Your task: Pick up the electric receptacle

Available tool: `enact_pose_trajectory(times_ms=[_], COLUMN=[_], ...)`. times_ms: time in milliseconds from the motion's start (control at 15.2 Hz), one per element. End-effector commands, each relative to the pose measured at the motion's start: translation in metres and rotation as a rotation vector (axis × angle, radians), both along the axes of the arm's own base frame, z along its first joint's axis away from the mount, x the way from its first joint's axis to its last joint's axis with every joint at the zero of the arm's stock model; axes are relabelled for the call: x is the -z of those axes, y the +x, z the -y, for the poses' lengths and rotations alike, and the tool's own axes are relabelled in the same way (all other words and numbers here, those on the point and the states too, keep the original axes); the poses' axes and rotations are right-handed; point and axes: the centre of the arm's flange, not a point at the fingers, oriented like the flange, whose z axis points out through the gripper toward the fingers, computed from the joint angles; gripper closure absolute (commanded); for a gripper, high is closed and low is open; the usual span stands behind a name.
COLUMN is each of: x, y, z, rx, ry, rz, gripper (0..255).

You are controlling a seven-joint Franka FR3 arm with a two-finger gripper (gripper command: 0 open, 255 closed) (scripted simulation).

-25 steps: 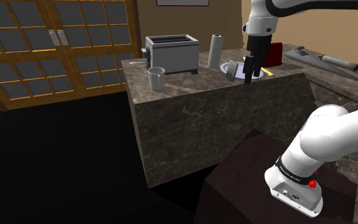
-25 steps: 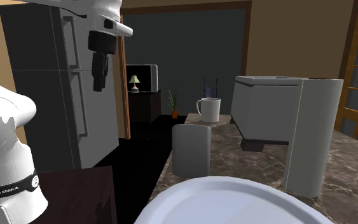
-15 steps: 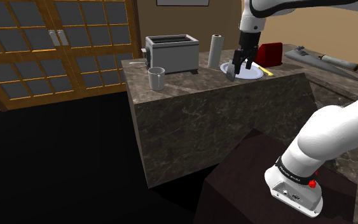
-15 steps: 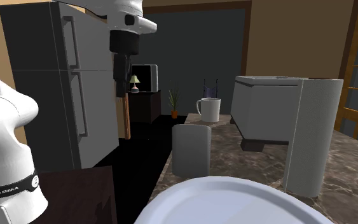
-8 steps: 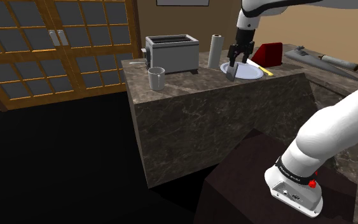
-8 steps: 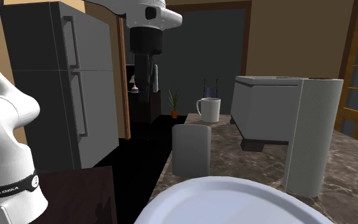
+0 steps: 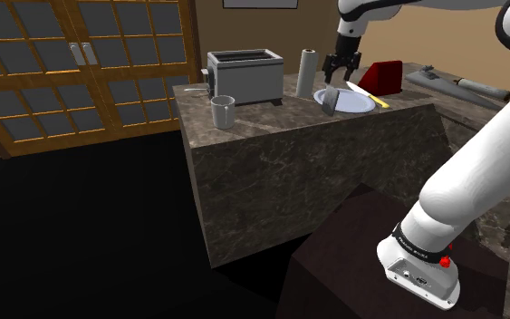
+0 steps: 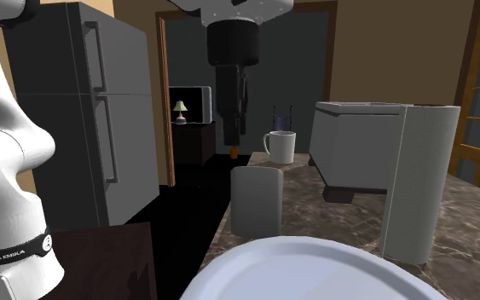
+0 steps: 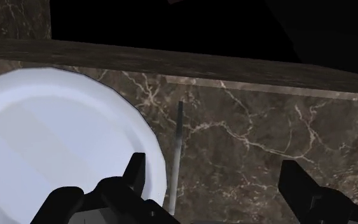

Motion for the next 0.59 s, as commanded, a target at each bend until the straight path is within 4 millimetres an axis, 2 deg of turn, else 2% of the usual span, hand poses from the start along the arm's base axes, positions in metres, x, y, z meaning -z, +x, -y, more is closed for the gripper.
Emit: enact_pose_trajectory(times_ms=[0, 66, 528], x=[-0.001, -0.001, 0.036], y=[0.009, 0.011, 0.011], z=[0.023, 0.029, 0.029], rx=[0.037, 0.047, 0.047], ry=[-0.005, -0.007, -0.007], rz=[0.017, 0.021, 0.021], gripper=[0, 0, 0])
